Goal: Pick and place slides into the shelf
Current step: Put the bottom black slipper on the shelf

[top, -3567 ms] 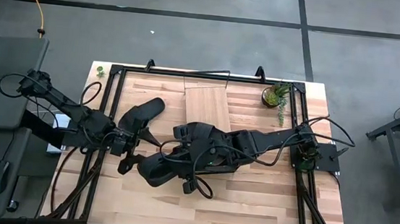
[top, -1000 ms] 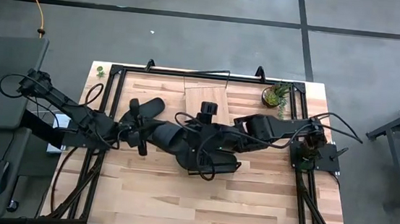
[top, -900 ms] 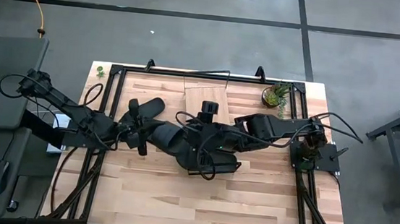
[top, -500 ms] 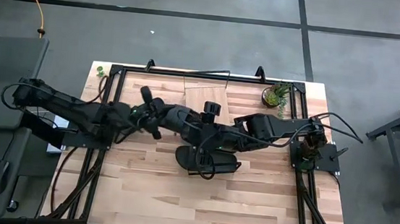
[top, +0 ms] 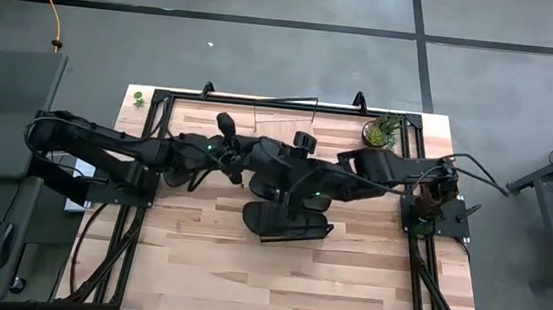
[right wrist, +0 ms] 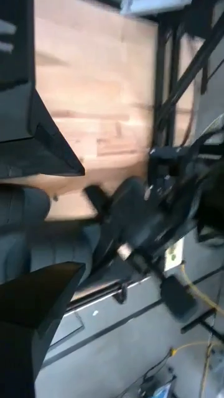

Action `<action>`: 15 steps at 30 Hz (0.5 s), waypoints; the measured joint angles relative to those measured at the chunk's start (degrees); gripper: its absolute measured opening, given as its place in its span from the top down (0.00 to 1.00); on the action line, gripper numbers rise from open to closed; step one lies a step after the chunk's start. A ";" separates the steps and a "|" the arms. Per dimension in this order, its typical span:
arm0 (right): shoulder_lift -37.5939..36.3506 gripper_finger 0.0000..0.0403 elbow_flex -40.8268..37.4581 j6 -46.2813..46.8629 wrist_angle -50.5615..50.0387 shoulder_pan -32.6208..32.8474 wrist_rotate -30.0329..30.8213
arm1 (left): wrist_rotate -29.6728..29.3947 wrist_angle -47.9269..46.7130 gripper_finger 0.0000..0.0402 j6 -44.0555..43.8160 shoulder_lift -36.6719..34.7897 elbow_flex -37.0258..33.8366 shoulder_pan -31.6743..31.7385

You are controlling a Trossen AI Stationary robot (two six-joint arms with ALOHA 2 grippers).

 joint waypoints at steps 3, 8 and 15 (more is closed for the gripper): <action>-1.46 0.44 0.00 -0.25 0.53 -0.39 -2.36 | 0.96 0.01 0.99 -0.11 0.93 0.59 3.22; -3.53 0.44 0.00 -0.46 2.68 -1.55 -8.53 | 5.00 0.22 0.99 -0.83 2.80 0.60 8.78; -4.76 0.44 0.01 -1.90 4.54 -3.15 -17.78 | 7.90 5.44 0.99 -0.99 7.11 0.56 12.48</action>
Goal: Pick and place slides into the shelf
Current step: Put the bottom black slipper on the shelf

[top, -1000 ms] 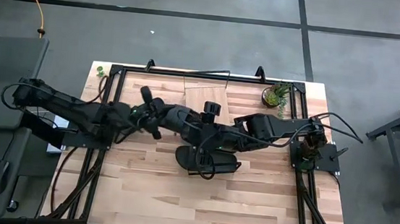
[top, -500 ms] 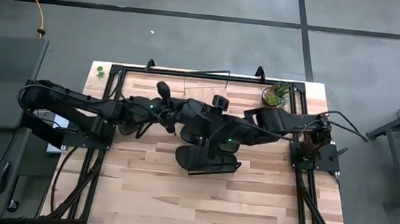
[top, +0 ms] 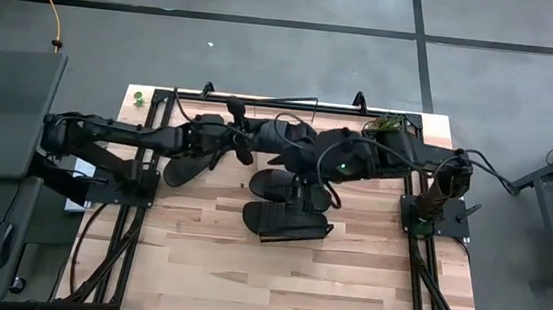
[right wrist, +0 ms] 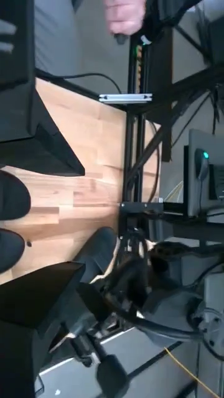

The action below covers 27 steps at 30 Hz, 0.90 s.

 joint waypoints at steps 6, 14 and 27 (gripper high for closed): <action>-0.01 0.44 0.01 0.12 -0.24 -0.61 -3.72 | 0.62 5.15 0.99 0.83 5.18 0.12 -0.06; 0.01 0.44 0.01 0.13 -0.33 -0.59 -8.89 | -0.50 4.62 0.99 0.63 13.23 4.81 1.03; 0.01 0.44 0.01 0.37 -1.07 -0.57 -13.10 | -2.22 4.36 0.99 0.39 22.85 8.17 0.99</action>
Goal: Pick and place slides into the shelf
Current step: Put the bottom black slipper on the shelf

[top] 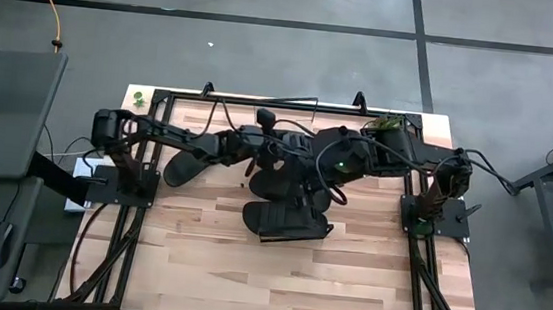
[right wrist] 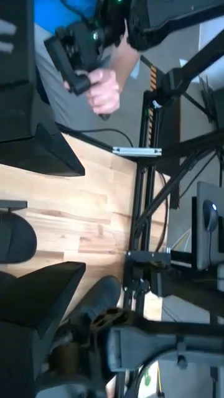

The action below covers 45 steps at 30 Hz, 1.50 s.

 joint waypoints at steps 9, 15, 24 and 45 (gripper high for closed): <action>0.02 0.44 0.00 0.01 0.30 0.00 -0.13 | -0.17 0.26 0.99 0.05 2.51 0.07 0.44; 0.04 0.44 0.00 0.02 0.33 0.00 -0.13 | 1.41 0.45 0.99 -1.73 2.51 0.07 1.16; 0.04 0.44 0.00 0.02 0.33 0.00 -0.14 | 6.53 -0.82 0.99 -5.18 2.51 0.07 1.05; 0.07 0.44 -0.02 0.02 0.35 0.00 -0.15 | 10.28 -3.93 0.99 -9.25 2.44 3.57 1.05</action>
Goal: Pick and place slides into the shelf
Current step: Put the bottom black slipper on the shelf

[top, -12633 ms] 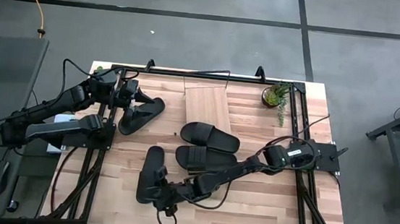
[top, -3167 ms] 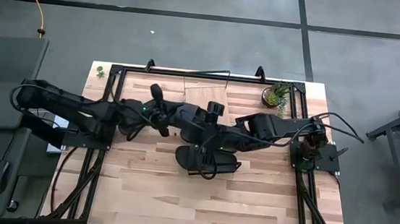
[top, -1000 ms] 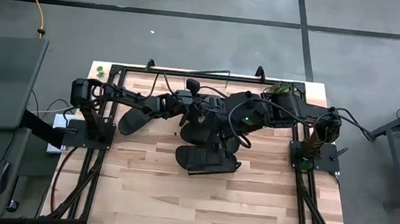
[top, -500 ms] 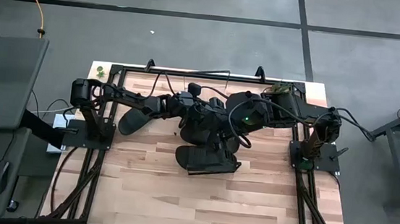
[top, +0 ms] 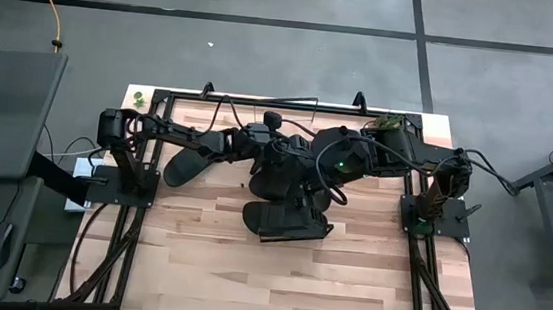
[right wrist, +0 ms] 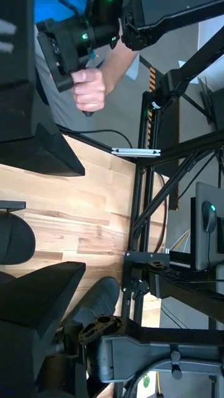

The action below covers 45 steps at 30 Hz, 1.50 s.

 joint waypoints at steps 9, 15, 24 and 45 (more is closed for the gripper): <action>0.02 0.44 -0.56 0.60 0.38 0.00 -0.02 | -1.33 -3.41 0.99 0.05 0.00 0.54 0.01; 0.09 0.44 -3.29 0.02 2.17 0.00 -0.02 | -1.60 -4.61 0.99 0.07 0.00 0.55 0.04; 0.11 0.44 -4.59 -0.33 3.50 -0.15 -0.02 | 0.22 -6.86 0.97 0.09 0.00 0.58 0.04; 0.09 0.44 -4.59 -0.21 3.63 -0.15 -0.02 | -7.02 -7.94 0.28 0.16 -0.02 0.58 0.09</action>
